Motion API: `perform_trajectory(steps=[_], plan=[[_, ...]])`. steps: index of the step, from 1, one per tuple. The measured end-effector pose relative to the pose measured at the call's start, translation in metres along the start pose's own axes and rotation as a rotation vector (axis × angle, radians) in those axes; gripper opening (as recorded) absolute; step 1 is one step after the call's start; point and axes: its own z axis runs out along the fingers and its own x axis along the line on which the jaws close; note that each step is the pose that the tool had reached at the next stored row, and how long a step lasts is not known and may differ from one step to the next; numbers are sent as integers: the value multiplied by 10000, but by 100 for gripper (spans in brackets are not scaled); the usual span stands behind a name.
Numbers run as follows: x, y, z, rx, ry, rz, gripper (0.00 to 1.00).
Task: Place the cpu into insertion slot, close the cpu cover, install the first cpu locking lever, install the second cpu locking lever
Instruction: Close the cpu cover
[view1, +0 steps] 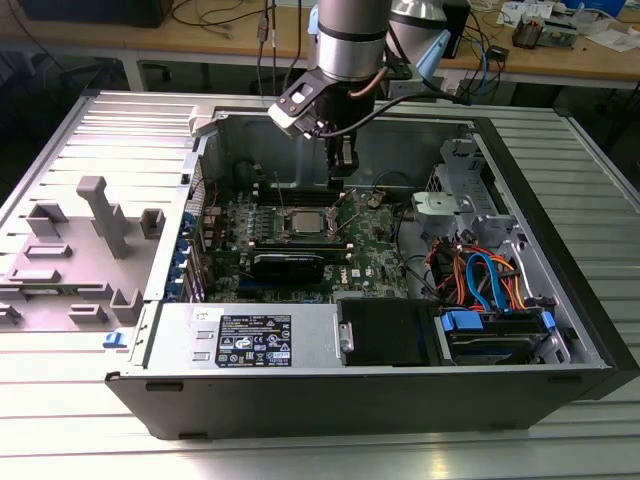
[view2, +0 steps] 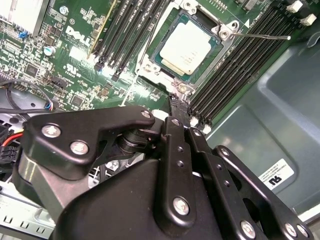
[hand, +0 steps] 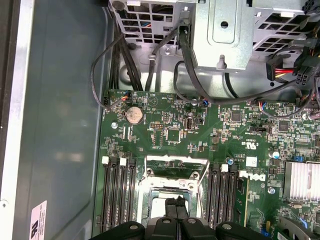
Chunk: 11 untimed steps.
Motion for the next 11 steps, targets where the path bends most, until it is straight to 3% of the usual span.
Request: perform_trajectory(steps=[11], plan=[[-2, 28, 0, 0, 0, -1, 11]])
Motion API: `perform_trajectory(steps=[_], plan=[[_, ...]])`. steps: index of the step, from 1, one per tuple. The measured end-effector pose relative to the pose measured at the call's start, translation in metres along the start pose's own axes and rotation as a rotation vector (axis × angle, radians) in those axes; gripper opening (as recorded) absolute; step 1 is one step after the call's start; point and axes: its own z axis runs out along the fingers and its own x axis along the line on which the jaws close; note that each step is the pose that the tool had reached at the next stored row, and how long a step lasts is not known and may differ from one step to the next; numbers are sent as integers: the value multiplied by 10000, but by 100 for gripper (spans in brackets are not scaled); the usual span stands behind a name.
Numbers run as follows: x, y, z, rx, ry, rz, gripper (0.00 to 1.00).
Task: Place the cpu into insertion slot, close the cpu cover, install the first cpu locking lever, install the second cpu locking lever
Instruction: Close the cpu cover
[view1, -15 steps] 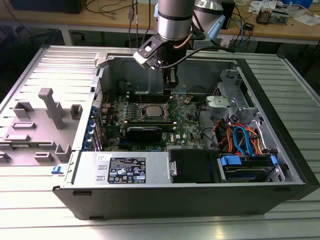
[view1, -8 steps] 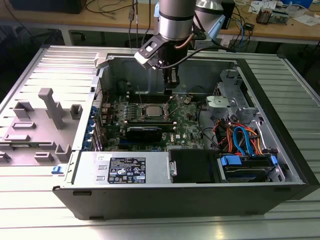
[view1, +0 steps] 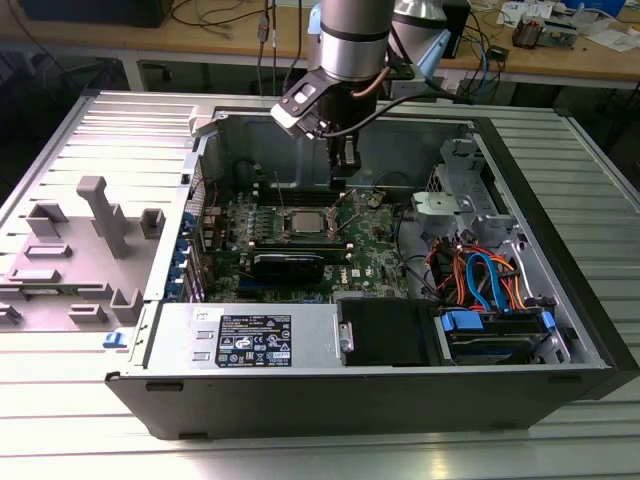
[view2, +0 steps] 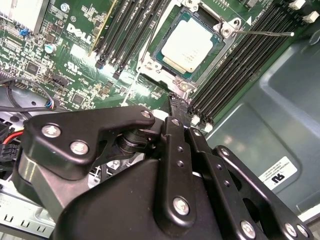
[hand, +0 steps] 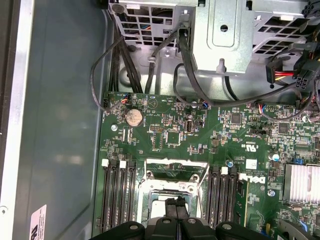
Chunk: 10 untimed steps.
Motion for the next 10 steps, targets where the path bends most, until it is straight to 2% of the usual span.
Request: perform_trajectory(steps=[10], plan=[[-3, 38, 0, 1, 0, 1, 11]])
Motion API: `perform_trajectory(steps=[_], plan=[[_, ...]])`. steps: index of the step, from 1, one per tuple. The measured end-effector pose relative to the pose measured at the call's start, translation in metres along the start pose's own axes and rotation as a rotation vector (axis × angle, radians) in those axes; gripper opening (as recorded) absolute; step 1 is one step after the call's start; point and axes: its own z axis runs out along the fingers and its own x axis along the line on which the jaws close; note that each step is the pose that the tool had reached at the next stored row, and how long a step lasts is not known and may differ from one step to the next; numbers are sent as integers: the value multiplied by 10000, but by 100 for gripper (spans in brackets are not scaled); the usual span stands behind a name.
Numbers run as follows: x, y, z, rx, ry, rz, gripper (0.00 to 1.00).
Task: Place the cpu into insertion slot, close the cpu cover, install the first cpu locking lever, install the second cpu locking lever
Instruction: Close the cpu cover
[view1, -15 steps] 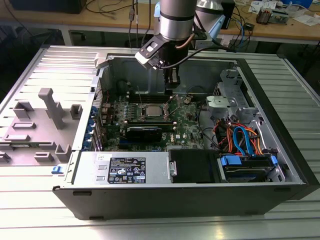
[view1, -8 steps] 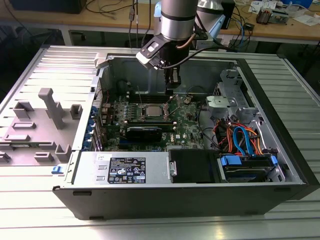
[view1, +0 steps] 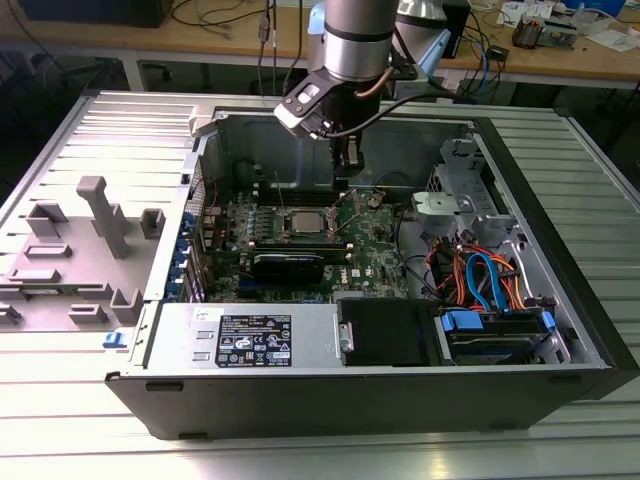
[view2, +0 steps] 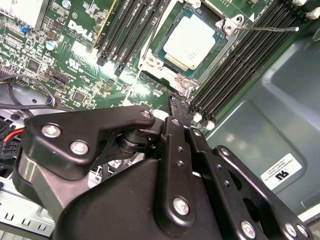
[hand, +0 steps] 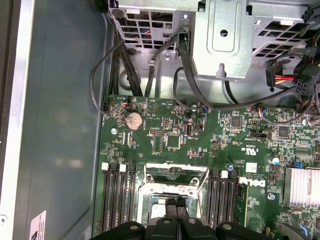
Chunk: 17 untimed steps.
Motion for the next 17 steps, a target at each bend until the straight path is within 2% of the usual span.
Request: perform_trajectory(steps=[17], plan=[[-9, 113, 1, 0, 0, -1, 11]])
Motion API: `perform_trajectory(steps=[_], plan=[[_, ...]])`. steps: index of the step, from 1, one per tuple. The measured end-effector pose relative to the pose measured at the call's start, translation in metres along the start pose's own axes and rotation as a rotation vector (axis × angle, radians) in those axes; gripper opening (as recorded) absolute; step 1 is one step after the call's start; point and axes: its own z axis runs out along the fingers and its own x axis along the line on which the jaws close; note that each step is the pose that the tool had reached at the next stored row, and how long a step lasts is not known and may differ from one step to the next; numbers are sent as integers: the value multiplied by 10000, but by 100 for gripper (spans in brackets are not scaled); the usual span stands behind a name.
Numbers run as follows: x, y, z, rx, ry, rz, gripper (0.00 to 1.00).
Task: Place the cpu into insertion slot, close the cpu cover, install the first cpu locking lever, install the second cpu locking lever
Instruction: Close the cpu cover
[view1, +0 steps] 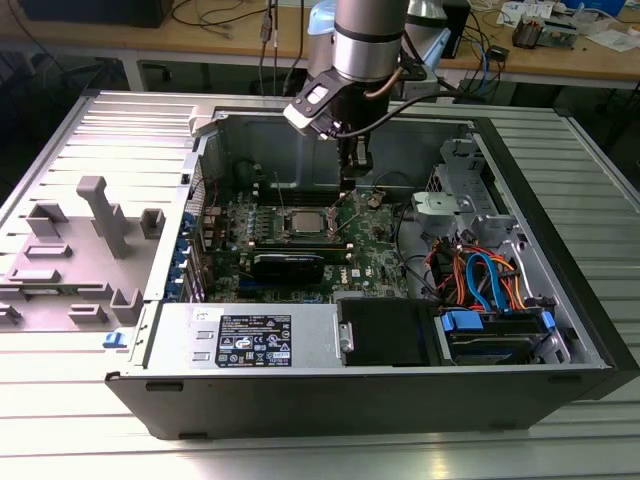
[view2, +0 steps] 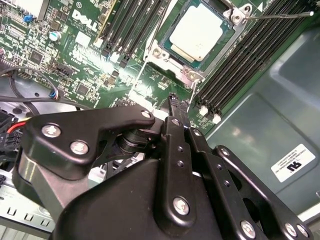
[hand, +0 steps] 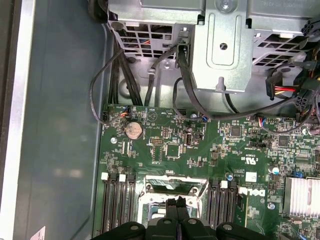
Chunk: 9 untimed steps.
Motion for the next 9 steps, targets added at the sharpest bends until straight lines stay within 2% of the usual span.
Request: perform_trajectory(steps=[9], plan=[[-1, 19, 0, 0, 0, 2, 11]])
